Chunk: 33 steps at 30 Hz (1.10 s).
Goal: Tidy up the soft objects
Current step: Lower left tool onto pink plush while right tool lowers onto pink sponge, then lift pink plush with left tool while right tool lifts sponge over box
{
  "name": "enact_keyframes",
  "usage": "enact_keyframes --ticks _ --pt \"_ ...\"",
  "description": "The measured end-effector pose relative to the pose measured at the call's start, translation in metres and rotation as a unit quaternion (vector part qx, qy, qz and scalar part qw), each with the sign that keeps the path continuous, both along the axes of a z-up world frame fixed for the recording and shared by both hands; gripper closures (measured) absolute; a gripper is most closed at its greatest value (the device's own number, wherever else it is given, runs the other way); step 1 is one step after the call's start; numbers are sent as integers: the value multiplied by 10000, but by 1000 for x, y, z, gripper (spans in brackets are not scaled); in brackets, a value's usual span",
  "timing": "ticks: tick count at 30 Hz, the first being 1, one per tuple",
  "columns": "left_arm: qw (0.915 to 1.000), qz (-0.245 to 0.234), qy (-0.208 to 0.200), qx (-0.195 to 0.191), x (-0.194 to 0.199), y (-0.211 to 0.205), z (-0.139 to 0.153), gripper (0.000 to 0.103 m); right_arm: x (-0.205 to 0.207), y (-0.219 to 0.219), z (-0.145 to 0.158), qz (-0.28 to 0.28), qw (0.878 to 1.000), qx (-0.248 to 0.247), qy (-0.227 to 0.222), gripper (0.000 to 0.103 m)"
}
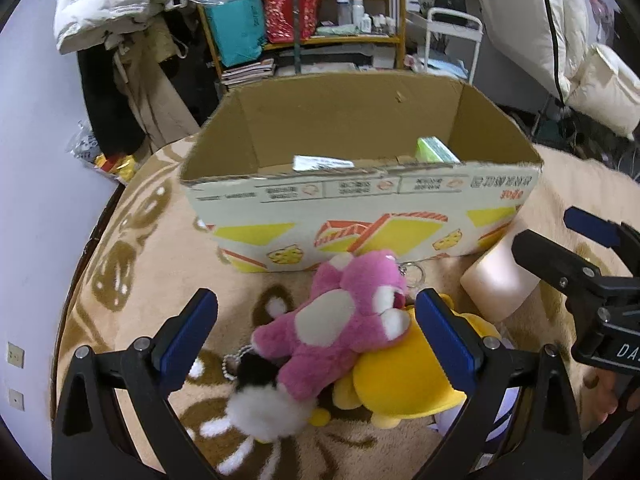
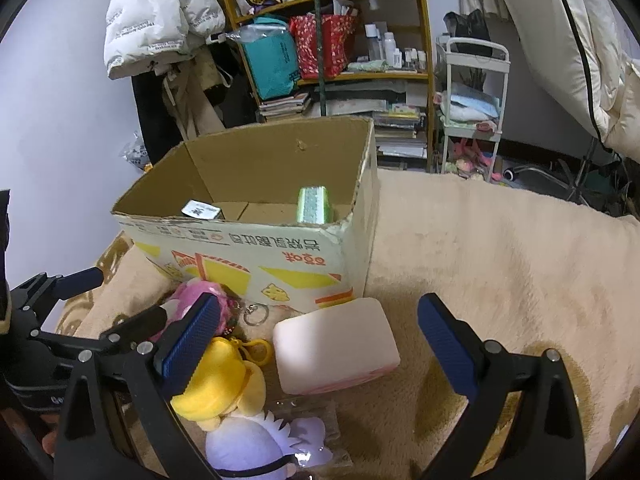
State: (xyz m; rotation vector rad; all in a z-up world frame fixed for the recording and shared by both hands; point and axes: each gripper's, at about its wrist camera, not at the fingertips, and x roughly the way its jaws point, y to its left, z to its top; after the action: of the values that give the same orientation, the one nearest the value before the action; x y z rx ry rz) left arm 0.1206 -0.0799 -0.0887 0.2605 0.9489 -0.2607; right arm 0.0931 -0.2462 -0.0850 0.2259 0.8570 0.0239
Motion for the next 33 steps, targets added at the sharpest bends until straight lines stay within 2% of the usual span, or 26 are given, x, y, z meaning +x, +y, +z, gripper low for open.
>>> enact_keyframes --ticks 6,13,21,26,31,33 --pt "9994 -210 99 264 1 -18 -16 5 10 -2 -14 -25 9996 34 293 0" --pt "9986 -213 282 384 6 -22 -30 5 18 -5 -30 -53 9980 134 616 0" --pt "9978 -48 639 188 18 -14 -44 5 24 -10 -47 -69 9949 271 972 0" --pt "9965 20 832 3 22 -11 -51 15 26 -10 -54 -49 9937 272 1090 0" --pt "9967 -5 815 -47 20 -11 -52 20 27 -10 -57 -51 9924 294 1195 0" --pt "9967 -8 815 -58 19 -11 -52 21 28 -14 -59 -61 9924 275 1195 4"
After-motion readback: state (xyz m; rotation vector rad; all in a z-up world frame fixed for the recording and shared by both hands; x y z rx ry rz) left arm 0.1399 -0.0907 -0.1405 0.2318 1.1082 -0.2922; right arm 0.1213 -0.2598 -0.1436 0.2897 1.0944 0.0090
